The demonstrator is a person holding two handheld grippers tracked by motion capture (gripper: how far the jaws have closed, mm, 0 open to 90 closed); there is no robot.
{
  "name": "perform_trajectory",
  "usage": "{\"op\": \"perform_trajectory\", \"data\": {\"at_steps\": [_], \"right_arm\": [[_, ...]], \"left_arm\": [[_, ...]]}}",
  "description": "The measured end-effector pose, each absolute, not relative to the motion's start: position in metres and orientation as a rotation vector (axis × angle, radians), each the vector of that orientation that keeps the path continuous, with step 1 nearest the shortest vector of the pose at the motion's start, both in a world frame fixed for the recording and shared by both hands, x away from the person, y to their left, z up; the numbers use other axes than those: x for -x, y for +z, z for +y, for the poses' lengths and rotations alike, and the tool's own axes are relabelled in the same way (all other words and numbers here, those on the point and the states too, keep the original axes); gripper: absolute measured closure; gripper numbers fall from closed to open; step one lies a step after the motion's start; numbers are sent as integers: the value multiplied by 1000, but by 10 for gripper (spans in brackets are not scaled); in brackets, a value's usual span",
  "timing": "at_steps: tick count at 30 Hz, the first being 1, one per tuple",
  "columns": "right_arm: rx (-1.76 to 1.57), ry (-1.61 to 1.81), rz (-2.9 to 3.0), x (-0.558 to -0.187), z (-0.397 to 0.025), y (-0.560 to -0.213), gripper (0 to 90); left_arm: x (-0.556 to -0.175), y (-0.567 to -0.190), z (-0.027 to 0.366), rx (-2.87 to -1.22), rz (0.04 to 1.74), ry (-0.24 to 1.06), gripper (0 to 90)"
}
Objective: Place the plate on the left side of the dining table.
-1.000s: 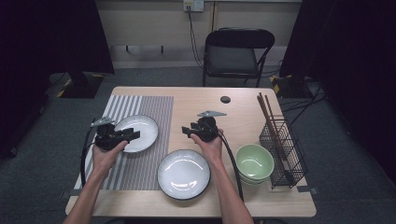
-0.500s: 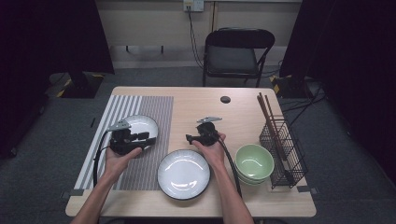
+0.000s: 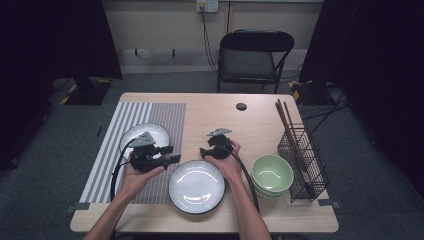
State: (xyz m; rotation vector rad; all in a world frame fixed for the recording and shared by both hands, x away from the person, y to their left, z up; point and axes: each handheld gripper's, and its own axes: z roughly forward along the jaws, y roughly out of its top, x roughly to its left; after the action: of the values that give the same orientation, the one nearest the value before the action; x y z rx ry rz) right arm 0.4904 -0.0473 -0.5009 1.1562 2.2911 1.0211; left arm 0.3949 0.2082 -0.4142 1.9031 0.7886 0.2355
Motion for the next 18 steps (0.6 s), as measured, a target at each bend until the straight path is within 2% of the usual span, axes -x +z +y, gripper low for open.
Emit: {"op": "perform_trajectory", "data": {"at_steps": [7, 18], "right_arm": [[-1149, 1018, 2293, -490, -47, -501, 248], [-1152, 1022, 2293, -491, -47, -501, 249]], "left_arm": [[-389, -411, 194, -1911, 734, 244, 445], [-387, -411, 167, -1943, 664, 192, 454]]}}
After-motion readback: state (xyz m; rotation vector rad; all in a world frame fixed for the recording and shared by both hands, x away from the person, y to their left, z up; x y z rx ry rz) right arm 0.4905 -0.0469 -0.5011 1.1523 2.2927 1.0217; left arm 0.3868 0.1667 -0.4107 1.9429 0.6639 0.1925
